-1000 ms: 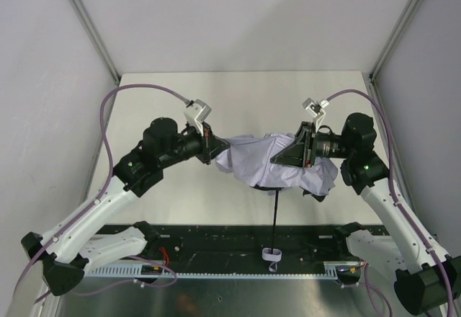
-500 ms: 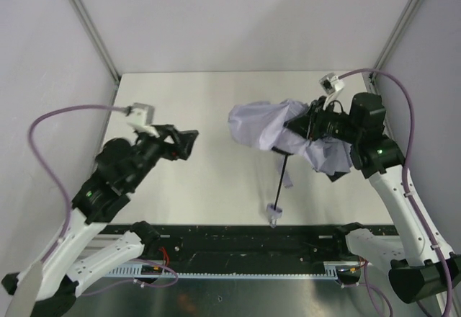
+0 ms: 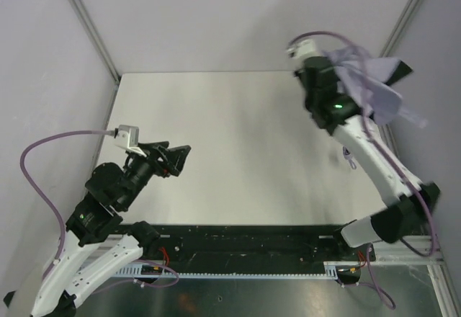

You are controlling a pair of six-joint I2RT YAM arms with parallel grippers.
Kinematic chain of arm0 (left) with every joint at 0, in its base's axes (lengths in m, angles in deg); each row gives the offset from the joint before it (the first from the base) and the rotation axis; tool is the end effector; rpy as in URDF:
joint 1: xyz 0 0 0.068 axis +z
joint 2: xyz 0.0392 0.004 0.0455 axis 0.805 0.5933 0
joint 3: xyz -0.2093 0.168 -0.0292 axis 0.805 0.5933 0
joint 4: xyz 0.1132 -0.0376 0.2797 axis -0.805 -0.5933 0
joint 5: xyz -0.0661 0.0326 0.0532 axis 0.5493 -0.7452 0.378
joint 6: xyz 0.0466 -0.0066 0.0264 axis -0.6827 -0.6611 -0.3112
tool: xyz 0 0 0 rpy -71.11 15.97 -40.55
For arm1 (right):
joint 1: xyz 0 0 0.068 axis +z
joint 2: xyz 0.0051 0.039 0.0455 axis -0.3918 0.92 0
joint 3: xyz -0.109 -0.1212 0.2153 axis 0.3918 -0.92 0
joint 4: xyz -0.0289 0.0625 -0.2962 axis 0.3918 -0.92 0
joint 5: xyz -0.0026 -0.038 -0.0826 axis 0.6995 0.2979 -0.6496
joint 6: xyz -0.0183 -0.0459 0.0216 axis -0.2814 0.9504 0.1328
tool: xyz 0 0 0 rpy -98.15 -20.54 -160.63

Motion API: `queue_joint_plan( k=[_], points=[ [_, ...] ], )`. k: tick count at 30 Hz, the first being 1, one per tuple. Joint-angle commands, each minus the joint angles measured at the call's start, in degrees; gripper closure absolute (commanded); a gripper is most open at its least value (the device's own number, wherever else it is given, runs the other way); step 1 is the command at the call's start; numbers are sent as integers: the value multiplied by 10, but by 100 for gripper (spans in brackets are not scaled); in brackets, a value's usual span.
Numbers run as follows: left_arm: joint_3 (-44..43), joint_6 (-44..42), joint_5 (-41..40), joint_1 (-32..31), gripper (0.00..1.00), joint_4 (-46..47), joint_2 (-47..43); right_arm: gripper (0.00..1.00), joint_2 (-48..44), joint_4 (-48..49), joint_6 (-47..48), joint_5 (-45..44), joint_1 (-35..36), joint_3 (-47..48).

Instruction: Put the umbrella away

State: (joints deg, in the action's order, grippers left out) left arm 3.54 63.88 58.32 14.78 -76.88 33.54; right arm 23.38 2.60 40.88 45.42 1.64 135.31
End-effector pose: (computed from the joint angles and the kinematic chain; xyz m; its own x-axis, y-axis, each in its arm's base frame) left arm 0.1160 -0.0837 0.3936 -0.2024 -0.3399 -0.9184 0.4037 0.8255 -0.3945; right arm 0.3216 0.1257 0.4500 -0.2872 -0.4521 -0.8445 0.0526 0.8728 -0.4852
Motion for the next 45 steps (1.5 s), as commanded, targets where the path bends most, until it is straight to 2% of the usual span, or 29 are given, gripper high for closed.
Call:
queue_joint_plan(
  k=[1,6,11,17,21,28,36,38,40,45],
  points=[
    [23,38,27,3,18,11,-40,100,136,29,184,-71,109,-32],
    [61,61,30,3,20,10,-97,100,284,-52,156,10,199,-40],
    [111,116,17,3,21,7,-160,100,340,-134,131,164,286,-55],
    [140,159,27,3,22,-1,-186,100,379,-220,91,417,304,-49],
    [151,215,22,3,22,-12,-173,100,422,-237,75,523,290,-52],
    [208,404,45,2,21,-24,-76,100,458,-236,75,628,248,-57],
    [214,573,99,3,8,-17,106,100,463,-200,83,704,204,-74],
    [238,600,121,4,6,33,136,100,463,-189,84,721,195,-81],
    [276,626,154,4,7,124,168,100,463,-182,84,733,189,-85],
    [336,648,206,1,14,318,261,100,459,-174,86,758,177,-88]
  ],
)
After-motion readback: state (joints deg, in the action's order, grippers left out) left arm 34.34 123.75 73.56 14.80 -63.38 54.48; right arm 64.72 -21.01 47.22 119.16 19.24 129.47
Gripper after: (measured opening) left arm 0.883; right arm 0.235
